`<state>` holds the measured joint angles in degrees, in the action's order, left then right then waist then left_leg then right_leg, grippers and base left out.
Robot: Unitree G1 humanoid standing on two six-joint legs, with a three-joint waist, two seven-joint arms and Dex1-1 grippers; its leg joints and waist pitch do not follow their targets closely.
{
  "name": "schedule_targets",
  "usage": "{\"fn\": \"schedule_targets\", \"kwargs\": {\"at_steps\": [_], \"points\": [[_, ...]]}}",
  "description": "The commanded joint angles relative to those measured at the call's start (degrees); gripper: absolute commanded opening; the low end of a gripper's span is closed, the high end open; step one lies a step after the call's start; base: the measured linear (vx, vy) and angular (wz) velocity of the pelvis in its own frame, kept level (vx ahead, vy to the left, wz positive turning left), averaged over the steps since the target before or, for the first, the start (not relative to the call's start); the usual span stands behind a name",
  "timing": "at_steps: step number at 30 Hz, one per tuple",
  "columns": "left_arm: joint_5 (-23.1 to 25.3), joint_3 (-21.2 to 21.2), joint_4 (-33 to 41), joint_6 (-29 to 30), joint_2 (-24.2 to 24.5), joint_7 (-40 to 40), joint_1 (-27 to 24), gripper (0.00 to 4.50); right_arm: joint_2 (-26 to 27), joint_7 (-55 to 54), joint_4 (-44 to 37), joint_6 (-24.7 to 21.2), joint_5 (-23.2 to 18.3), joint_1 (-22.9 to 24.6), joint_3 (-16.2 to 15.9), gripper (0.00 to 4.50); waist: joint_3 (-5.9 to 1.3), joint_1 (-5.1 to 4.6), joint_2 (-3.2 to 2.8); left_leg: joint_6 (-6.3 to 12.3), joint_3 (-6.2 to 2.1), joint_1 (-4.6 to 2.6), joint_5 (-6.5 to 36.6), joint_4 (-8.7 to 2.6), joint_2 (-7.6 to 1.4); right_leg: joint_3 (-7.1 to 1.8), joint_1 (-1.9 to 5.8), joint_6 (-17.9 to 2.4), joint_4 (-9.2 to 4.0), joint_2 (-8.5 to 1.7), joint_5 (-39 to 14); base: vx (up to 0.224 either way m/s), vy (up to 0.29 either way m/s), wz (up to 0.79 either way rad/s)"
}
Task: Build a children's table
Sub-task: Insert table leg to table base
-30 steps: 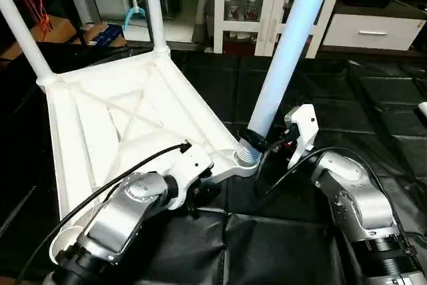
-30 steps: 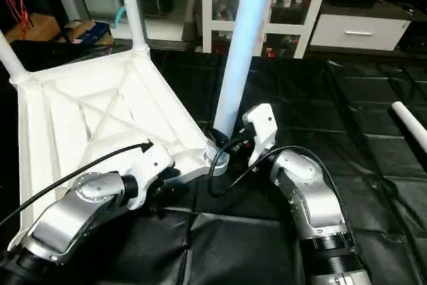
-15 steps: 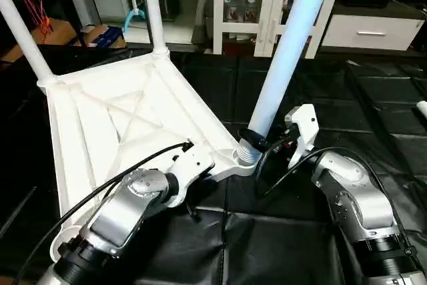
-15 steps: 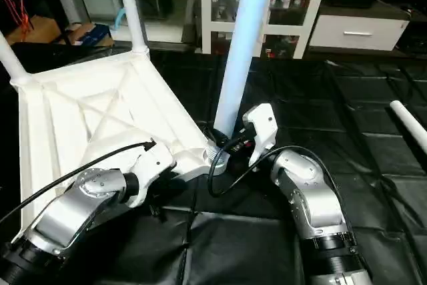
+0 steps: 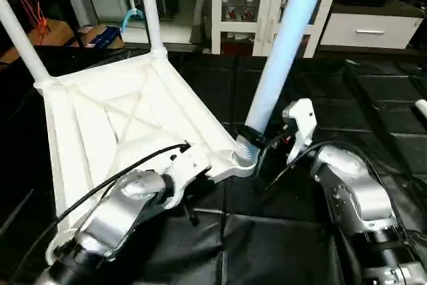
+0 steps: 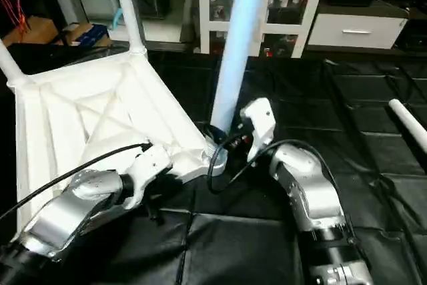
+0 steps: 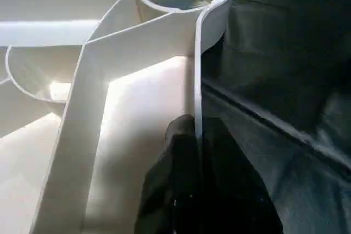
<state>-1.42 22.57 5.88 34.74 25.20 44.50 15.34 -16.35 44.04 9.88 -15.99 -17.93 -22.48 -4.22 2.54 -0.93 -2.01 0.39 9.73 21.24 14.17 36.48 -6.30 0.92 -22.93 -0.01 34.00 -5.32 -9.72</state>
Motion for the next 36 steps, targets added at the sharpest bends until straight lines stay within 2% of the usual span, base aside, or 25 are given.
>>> {"fn": "schedule_targets", "kwargs": {"at_steps": [1,3,5,9,11,12,14,15,18,27,29,36], "points": [[-0.1,3.2,0.0,-1.3,1.0,2.6,-1.5,0.07,-0.3,2.5,1.0,-1.2,-1.3,-1.5,-0.5,1.88,-2.79,0.07,1.39,3.75,-2.29,-0.48,10.6,-5.98,-5.9,-1.9,1.74,-14.3,-3.68,-3.47,-14.3,0.0,0.0,0.0],[0.2,3.2,0.3,-1.5,1.4,2.8,-1.7,0.07,-0.5,3.5,1.7,-1.6,-1.7,-1.9,-0.6,1.88,-2.72,0.22,1.06,4.1,-2.28,-0.48,9.6,-6.05,-5.97,-1.8,1.73,-14.8,-3.5,-3.3,-13.0,0.0,0.0,0.0],[0.4,2.4,1.4,-2.3,2.4,2.9,-2.5,0.07,-1.8,7.4,1.6,-2.1,-2.0,-1.3,-2.1,1.88,-2.73,0.41,1.4,4.12,-2.24,-0.44,9.2,-6.1,-6.08,-1.78,1.92,-14.8,-3.38,-3.36,-12.4,0.0,0.0,0.0],[0.5,2.2,2.1,-2.6,3.1,3.0,-3.2,0.07,-3.1,9.8,1.2,-1.9,-1.4,-0.7,-3.5,1.88,-2.75,0.76,1.33,4.45,-2.11,-0.56,8.0,-6.03,-6.1,-1.78,1.96,-15.1,-3.18,-3.38,-10.7,0.0,0.0,0.0],[0.7,2.2,2.1,-3.4,3.5,2.7,-3.4,0.07,-3.3,10.3,1.2,-1.8,-1.1,-0.8,-3.6,1.88,-2.75,0.78,1.37,4.13,-2.06,-0.59,8.5,-6.06,-6.05,-1.82,1.95,-15.0,-3.23,-3.37,-11.1,0.0,0.0,0.0],[1.0,2.1,2.1,-4.3,3.6,2.3,-3.6,0.07,-3.2,10.1,1.4,-1.3,-0.6,-0.9,-3.6,1.88,-2.71,0.77,1.19,3.75,-2.11,-0.55,8.9,-6.14,-6.07,-1.82,1.95,-14.9,-3.31,-3.36,-11.5,0.0,0.0,0.0],[1.0,2.1,2.2,-4.4,3.6,2.4,-3.8,0.07,-3.1,9.7,1.7,-0.9,-0.2,-0.9,-3.5,1.88,-2.75,0.76,1.31,3.34,-2.07,-0.6,9.6,-6.11,-6.07,-1.88,1.98,-14.8,-3.33,-3.43,-12.0,0.0,0.0,0.0],[0.9,2.2,2.4,-4.2,3.7,2.6,-3.9,0.07,-3.0,9.6,2.0,-0.9,-0.2,-1.0,-3.3,1.88,-2.74,0.81,1.11,3.19,-2.09,-0.61,9.7,-6.12,-6.05,-1.89,1.96,-14.9,-3.31,-3.44,-12.0,0.0,0.0,0.0],[0.8,2.2,2.5,-4.2,3.7,2.5,-3.9,0.07,-3.3,10.2,2.5,-1.0,-0.5,-1.1,-3.5,1.88,-2.74,0.76,1.3,2.81,-2.11,-0.6,10.0,-6.17,-6.07,-1.87,1.96,-14.8,-3.29,-3.36,-12.2,0.0,0.0,0.0],[0.5,1.5,2.5,-5.5,3.5,2.7,-3.8,0.0,-6.6,16.0,-0.2,-3.9,-1.6,0.0,-5.0,1.87,-2.77,0.86,1.45,4.26,-2.04,-0.48,8.4,-5.93,-6.08,-1.91,2.21,-15.4,-3.25,-3.53,-11.1,0.0,0.0,0.0],[0.5,1.6,2.4,-5.6,3.5,2.8,-3.8,0.0,-7.0,16.7,-0.1,-4.2,-1.6,0.2,-5.3,1.86,-2.78,0.94,1.39,4.12,-2.03,-0.65,8.9,-5.94,-6.13,-1.85,2.05,-15.2,-3.31,-3.41,-11.8,0.0,0.0,0.0],[-0.2,1.2,2.2,-6.5,3.0,3.2,-3.7,0.0,-6.0,16.4,4.3,-2.2,-0.2,-0.5,-6.0,1.86,-2.75,0.81,1.35,3.27,-2.09,-0.61,10.3,-6.03,-6.08,-1.87,2.02,-15.2,-3.38,-3.44,-12.9,0.0,0.0,0.0]]}}
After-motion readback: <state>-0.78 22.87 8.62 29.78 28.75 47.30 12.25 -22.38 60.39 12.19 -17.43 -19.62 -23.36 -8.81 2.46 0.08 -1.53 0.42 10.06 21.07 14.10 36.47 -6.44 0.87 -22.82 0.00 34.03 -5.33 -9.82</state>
